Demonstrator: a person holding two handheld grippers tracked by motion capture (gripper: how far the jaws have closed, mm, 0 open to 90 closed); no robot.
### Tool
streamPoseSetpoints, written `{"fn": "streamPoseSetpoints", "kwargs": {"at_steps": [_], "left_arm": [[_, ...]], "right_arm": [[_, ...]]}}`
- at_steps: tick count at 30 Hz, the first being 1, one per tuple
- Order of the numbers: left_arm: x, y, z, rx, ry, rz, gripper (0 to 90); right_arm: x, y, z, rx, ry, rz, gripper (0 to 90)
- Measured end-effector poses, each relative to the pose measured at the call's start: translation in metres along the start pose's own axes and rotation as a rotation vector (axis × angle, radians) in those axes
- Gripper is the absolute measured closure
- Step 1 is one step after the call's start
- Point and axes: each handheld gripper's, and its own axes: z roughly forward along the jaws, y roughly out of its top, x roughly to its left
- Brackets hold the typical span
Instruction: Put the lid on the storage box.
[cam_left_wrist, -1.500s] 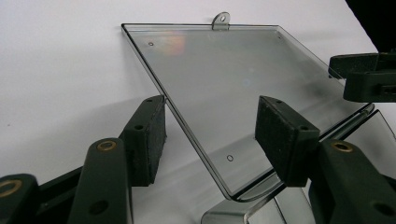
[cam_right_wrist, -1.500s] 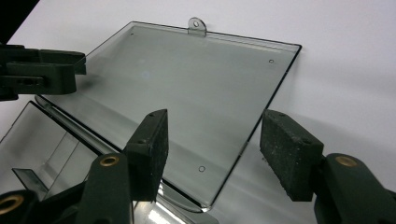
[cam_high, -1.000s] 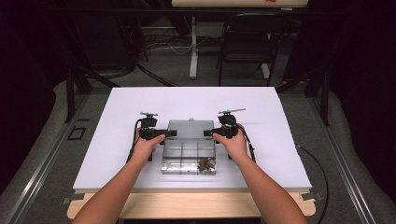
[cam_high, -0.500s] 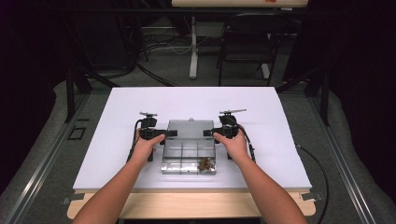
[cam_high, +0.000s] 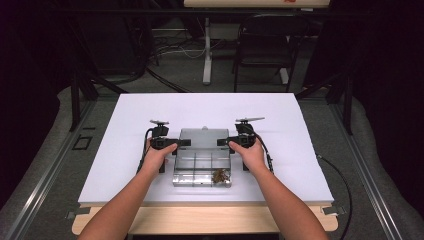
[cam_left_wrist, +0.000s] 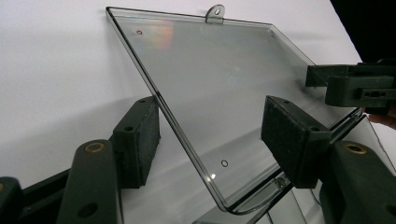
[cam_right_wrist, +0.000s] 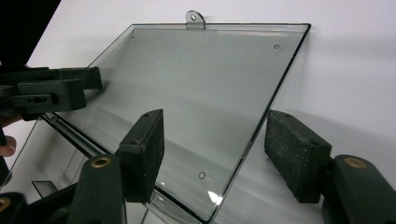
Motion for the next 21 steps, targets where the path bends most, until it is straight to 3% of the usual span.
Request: {"fn": "streamPoseSetpoints", "kwargs": {"at_steps": [21], "left_arm": [[-0.0017, 0.0015, -0.0008, 0.009, 0.008, 0.0, 38.5]], "right_arm": [[0.0011, 0.001, -0.0003, -0.003, 0.01, 0.014, 39.4]]}}
